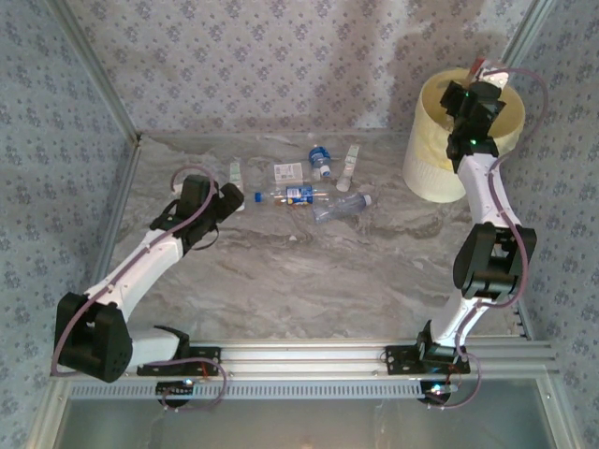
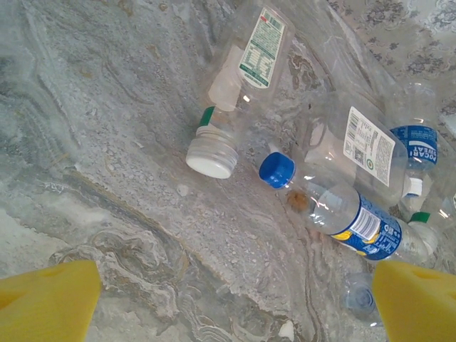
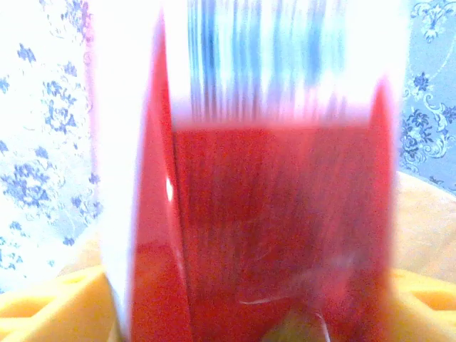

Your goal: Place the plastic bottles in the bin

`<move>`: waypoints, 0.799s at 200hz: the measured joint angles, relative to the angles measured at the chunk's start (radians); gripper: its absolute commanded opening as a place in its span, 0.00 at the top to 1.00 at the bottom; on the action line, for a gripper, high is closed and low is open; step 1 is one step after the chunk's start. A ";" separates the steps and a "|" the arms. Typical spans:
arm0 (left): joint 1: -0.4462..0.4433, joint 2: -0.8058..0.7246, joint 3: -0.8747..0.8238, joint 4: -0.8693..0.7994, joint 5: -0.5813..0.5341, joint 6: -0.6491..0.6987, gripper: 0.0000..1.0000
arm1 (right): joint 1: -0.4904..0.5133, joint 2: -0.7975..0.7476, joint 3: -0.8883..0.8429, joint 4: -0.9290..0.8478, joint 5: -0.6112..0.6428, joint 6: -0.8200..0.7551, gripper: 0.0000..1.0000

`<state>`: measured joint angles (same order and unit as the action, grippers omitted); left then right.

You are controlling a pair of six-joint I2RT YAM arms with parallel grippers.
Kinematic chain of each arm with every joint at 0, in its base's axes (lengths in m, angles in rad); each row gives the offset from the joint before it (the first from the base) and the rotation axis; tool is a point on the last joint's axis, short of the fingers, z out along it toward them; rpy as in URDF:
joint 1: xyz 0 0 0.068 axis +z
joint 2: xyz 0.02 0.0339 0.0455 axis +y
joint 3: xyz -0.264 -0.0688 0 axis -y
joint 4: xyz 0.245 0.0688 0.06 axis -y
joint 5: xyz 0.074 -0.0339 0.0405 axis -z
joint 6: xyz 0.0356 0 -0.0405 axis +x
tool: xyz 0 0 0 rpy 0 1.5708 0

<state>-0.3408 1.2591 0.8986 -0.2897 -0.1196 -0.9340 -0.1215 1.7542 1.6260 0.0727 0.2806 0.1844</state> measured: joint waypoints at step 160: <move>0.038 0.084 0.002 -0.051 0.049 0.001 0.02 | 0.013 -0.347 -0.165 -0.138 -0.317 0.016 0.00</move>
<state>-0.3027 1.3426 0.9009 -0.3412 -0.0708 -0.9329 -0.1081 1.4075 1.4612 -0.0654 -0.0360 0.2005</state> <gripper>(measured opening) 0.979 0.999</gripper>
